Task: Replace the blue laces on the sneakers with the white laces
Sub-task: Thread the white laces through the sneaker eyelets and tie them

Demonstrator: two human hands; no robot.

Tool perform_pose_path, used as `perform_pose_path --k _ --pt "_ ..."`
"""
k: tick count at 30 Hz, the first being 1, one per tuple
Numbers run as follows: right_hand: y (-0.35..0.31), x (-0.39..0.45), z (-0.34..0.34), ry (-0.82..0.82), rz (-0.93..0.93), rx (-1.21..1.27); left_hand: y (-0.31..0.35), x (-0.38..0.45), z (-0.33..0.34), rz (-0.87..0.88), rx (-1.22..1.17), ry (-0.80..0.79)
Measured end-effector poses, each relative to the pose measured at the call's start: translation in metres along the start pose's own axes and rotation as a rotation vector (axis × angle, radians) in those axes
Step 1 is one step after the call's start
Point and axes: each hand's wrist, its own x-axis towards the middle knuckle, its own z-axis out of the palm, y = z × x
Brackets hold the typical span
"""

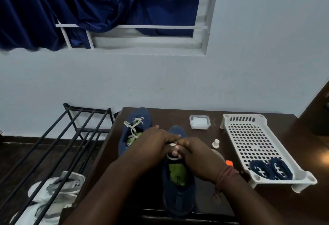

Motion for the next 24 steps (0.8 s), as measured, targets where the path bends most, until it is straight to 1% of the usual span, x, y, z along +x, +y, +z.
perform_pose_path --k 3,5,7,8,9,10,12,13,14,16,18,20,21,22,24 --pt "-0.001 0.000 -0.004 0.010 0.026 0.032 -0.003 -0.001 -0.003 -0.064 -0.037 -0.009" --pt "0.002 0.000 -0.003 -0.002 0.051 0.046 -0.001 -0.002 -0.002 -0.139 -0.074 0.026" --pt "0.007 0.002 0.000 0.059 0.101 0.078 0.003 -0.003 -0.002 -0.236 -0.060 0.062" --pt "0.010 0.004 0.001 0.123 0.128 0.078 0.005 -0.003 -0.003 -0.291 -0.091 0.073" --pt "0.012 0.005 0.002 0.205 0.142 0.071 0.006 -0.005 -0.003 -0.351 -0.193 0.080" --pt "0.013 0.005 0.003 0.297 0.137 0.073 0.008 -0.006 -0.004 -0.411 -0.371 0.082" --pt "0.011 0.003 0.006 0.441 0.103 0.100 0.013 -0.006 -0.008 -0.510 -0.832 0.068" --pt "0.007 0.001 0.009 0.465 0.095 0.132 0.016 -0.006 -0.009 -0.558 -1.042 0.054" --pt "0.004 0.000 0.015 0.456 0.102 0.184 0.019 -0.005 -0.009 -0.611 -1.217 0.033" --pt "-0.006 -0.003 0.024 0.386 0.179 0.353 0.027 -0.003 -0.009 -0.714 -1.514 0.008" --pt "-0.014 -0.005 0.029 0.327 0.263 0.549 0.030 -0.001 -0.007 -0.790 -1.705 0.050" --pt "-0.020 -0.008 0.031 0.275 0.303 0.700 0.033 0.000 -0.003 -0.799 -1.824 0.064" --pt "-0.022 -0.010 0.033 0.245 0.313 0.731 0.035 0.001 -0.001 -0.802 -1.868 0.056" --pt "-0.025 -0.012 0.034 0.207 0.324 0.738 0.036 0.002 0.002 -0.813 -1.893 0.062" --pt "-0.027 -0.016 0.033 0.107 0.347 0.696 0.036 0.004 0.008 -0.860 -1.867 0.104"
